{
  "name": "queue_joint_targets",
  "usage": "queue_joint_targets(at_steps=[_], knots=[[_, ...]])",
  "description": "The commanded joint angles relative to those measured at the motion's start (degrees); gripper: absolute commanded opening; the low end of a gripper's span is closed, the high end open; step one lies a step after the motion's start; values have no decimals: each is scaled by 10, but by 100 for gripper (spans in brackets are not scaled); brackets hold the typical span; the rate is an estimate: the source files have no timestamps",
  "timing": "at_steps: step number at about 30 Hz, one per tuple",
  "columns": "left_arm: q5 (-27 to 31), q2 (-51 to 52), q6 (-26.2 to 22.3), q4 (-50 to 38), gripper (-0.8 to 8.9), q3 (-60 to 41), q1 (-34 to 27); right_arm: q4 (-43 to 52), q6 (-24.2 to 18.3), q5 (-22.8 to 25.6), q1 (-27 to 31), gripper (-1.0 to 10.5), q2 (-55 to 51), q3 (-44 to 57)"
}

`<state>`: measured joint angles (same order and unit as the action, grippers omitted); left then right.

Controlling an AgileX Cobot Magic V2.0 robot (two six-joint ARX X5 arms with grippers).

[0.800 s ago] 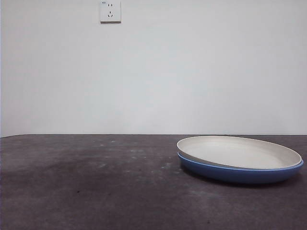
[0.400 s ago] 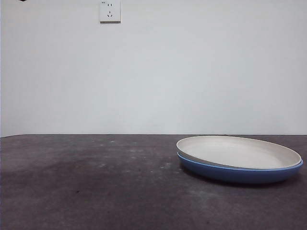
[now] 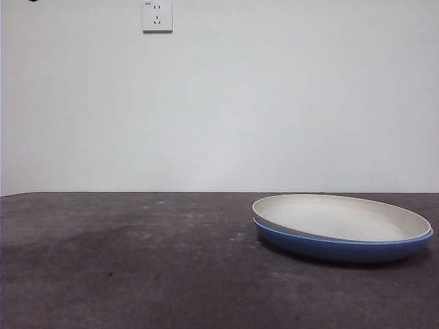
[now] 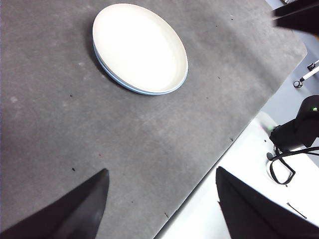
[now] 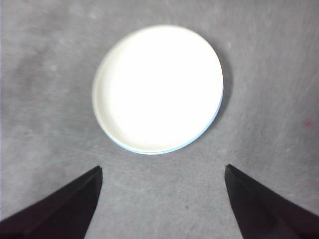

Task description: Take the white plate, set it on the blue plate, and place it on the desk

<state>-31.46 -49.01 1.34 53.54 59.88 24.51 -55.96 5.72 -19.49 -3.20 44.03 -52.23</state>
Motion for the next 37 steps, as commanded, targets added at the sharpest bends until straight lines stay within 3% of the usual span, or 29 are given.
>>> queue_joint_targets(at_steps=[1, 16, 26, 37], knots=[[-3, -3, -7, -7, 343, 4, 3, 64, 37, 0, 0, 392, 39, 38], [-3, -3, -7, -7, 343, 4, 3, 283, 72, 0, 1, 370, 315, 78], [-3, -3, -7, -4, 343, 4, 3, 364, 78, 0, 1, 296, 419, 78], [-3, -3, -2, -4, 343, 4, 3, 395, 90, 6, 1, 10, 436, 78]])
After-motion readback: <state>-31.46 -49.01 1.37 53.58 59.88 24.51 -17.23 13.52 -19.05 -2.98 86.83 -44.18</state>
